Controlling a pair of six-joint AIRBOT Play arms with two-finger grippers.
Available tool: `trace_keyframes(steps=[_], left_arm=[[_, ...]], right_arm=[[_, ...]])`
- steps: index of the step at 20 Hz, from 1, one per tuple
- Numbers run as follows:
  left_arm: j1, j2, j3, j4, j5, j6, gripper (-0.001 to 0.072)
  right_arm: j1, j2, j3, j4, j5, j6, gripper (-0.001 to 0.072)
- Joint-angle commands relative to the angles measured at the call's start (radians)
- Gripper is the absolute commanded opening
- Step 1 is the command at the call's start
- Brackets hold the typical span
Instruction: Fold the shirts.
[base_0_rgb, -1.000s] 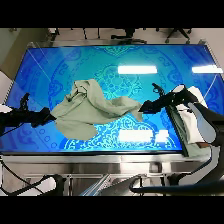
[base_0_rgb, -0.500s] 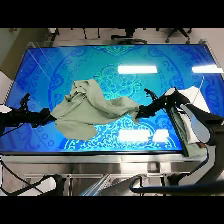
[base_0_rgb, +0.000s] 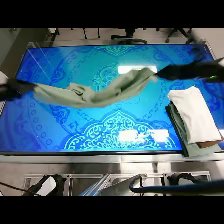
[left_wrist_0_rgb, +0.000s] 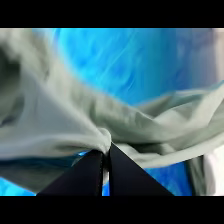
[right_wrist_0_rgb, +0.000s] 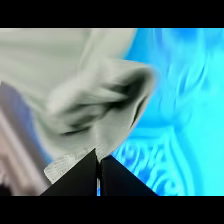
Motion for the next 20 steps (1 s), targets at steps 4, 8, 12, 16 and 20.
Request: trace_keyframes(steps=[4,8,12,16,20], left_arm=[[0.211,0.181,0.369,-0.213,-0.021,0.0,0.0016],[0.31,0.175,0.52,-0.213,-0.017,-0.028,0.0016],[0.247,0.046,0.631,-0.204,-0.042,-0.04,0.0016],[-0.006,-0.12,0.562,-0.037,-0.089,-0.04,0.0016],[-0.218,-0.332,0.421,0.231,0.02,-0.043,0.0016]], right_arm=[[-0.303,0.338,0.243,0.027,-0.141,-0.008,0.0015],[-0.356,0.389,0.288,0.028,-0.15,-0.015,0.0015],[-0.355,0.294,0.27,0.09,-0.079,-0.042,0.0014],[-0.297,0.076,0.151,0.263,0.021,-0.114,0.0014],[-0.113,-0.193,0.095,0.085,-0.078,-0.139,0.0014]])
